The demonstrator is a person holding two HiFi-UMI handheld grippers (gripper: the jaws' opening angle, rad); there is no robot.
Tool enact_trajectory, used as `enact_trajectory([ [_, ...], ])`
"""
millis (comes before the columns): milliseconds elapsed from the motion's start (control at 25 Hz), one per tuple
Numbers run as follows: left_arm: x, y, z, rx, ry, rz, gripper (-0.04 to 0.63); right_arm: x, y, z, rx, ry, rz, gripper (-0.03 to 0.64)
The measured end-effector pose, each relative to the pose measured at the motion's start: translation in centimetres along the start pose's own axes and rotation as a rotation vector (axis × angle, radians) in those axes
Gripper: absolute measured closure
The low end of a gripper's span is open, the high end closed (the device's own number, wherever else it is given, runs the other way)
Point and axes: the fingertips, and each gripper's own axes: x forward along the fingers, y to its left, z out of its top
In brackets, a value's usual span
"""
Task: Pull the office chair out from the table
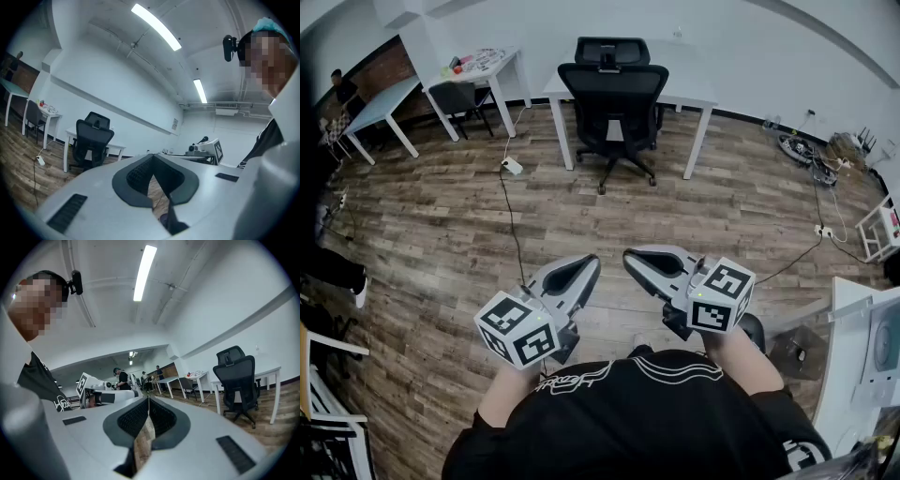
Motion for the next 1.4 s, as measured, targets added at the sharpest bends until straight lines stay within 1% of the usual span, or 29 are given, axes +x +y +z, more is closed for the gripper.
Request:
enact_trajectory([
  [120,0.6,0.3,0.2,-0.022,-0.017,-0.003,0.588,-0.1,-0.7,0.0,-0.001,0.003,-0.006,0.577],
  [200,1.2,0.4,0.4,-0.021,-0.017,-0.007,0.588,-0.3,-1.3,0.2,-0.007,0.004,-0.012,0.577],
  [360,2.3,0.9,-0.2,-0.019,0.000,-0.006,0.588,-0.2,-2.6,0.1,-0.021,0.016,-0.019,0.577],
  [560,3.8,1.8,-1.1,-0.044,0.018,0.004,0.588,-0.5,-4.4,-0.3,0.005,0.024,-0.025,0.577],
  [680,4.9,2.8,-1.4,-0.059,0.024,0.016,0.588,-0.7,-6.1,-0.2,0.035,0.012,-0.036,0.577],
  [800,6.3,3.9,-2.2,-0.088,0.045,0.030,0.588,-1.2,-8.7,-0.4,0.077,-0.008,-0.080,0.577],
  [920,8.4,4.5,-2.7,-0.110,0.066,0.031,0.588,-1.7,-10.9,-0.8,0.058,0.014,-0.104,0.577],
  [1040,10.8,5.0,-2.6,-0.099,0.076,0.030,0.588,-2.2,-12.5,-0.7,0.024,0.042,-0.075,0.577],
  [1120,12.7,5.5,-2.3,-0.097,0.081,0.031,0.588,-2.7,-14.2,-0.4,0.026,0.048,-0.065,0.577],
  [1240,15.5,6.3,-1.4,-0.095,0.082,0.046,0.588,-4.0,-17.6,0.6,0.039,0.039,-0.083,0.577],
  [1400,18.3,6.6,0.5,-0.048,0.056,0.069,0.588,-5.5,-21.4,2.5,0.020,0.018,-0.105,0.577],
])
